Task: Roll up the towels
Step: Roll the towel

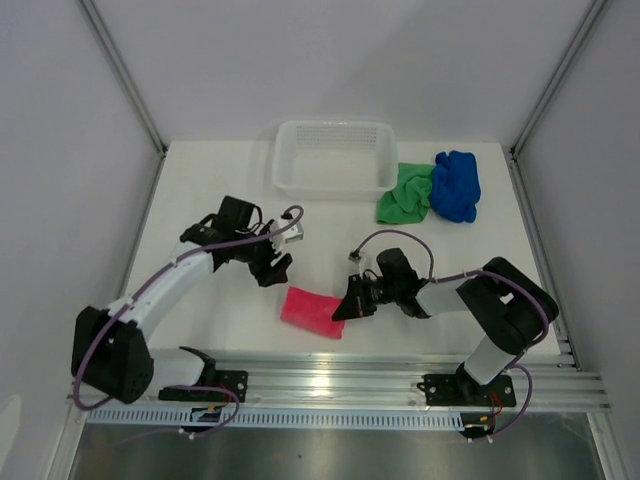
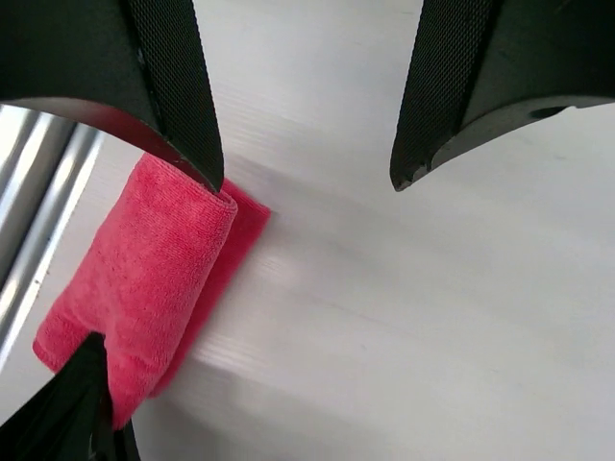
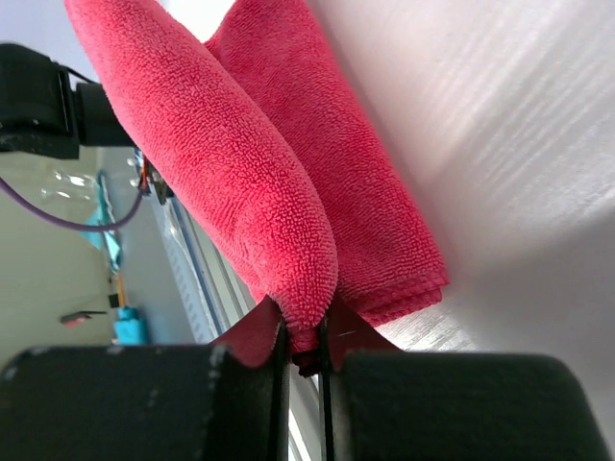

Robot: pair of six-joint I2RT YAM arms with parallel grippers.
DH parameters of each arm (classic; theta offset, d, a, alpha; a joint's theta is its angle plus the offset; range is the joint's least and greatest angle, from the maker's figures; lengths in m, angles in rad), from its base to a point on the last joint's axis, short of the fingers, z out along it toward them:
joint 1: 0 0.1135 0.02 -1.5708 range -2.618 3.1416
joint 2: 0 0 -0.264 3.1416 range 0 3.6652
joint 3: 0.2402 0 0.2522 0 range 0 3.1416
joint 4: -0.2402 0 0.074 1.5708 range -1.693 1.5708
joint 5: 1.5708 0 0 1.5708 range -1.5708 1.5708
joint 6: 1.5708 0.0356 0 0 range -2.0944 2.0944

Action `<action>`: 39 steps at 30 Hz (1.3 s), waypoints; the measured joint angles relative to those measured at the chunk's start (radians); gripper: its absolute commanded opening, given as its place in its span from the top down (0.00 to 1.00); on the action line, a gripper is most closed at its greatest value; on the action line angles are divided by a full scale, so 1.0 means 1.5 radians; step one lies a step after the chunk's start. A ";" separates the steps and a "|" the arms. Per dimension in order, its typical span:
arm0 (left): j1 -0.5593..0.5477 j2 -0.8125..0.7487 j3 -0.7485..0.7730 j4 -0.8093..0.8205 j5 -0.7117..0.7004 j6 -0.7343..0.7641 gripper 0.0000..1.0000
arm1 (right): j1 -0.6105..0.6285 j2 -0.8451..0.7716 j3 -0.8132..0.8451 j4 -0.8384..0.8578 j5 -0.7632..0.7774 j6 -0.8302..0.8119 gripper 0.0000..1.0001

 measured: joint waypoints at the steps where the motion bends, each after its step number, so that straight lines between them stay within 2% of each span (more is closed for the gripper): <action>1: -0.002 -0.032 -0.009 0.023 -0.008 -0.004 0.26 | -0.004 0.006 0.001 0.004 -0.004 0.009 1.00; 4: -0.029 -0.128 -0.046 0.083 -0.037 -0.002 0.23 | -0.013 0.021 0.002 0.014 -0.012 0.032 0.98; 7: -0.122 -0.187 -0.096 0.128 -0.083 0.023 0.23 | -0.017 0.031 0.009 0.013 -0.018 0.046 0.96; 11: -0.259 -0.170 -0.161 0.172 -0.147 0.074 0.20 | -0.017 0.043 0.024 0.005 -0.018 0.052 0.94; 18: -0.376 -0.119 -0.244 0.226 -0.239 0.152 0.19 | -0.019 0.051 0.030 0.002 -0.020 0.058 0.92; 24: -0.402 -0.077 -0.255 0.262 -0.270 0.190 0.20 | -0.020 0.054 0.036 -0.008 -0.023 0.059 0.89; 27: -0.402 -0.033 -0.253 0.264 -0.280 0.193 0.22 | -0.020 0.054 0.040 -0.014 -0.023 0.059 0.79; 28: -0.402 -0.016 -0.251 0.264 -0.283 0.195 0.22 | -0.020 0.054 0.042 -0.017 -0.023 0.059 0.71; 31: -0.402 0.017 -0.231 0.265 -0.285 0.196 0.22 | -0.020 0.047 0.048 -0.036 -0.014 0.054 0.59; 34: -0.400 0.037 -0.215 0.262 -0.282 0.195 0.22 | -0.021 0.019 0.050 -0.071 0.005 0.045 0.50; 39: -0.385 0.063 -0.187 0.232 -0.261 0.196 0.24 | -0.021 -0.073 0.059 -0.169 0.056 0.009 0.46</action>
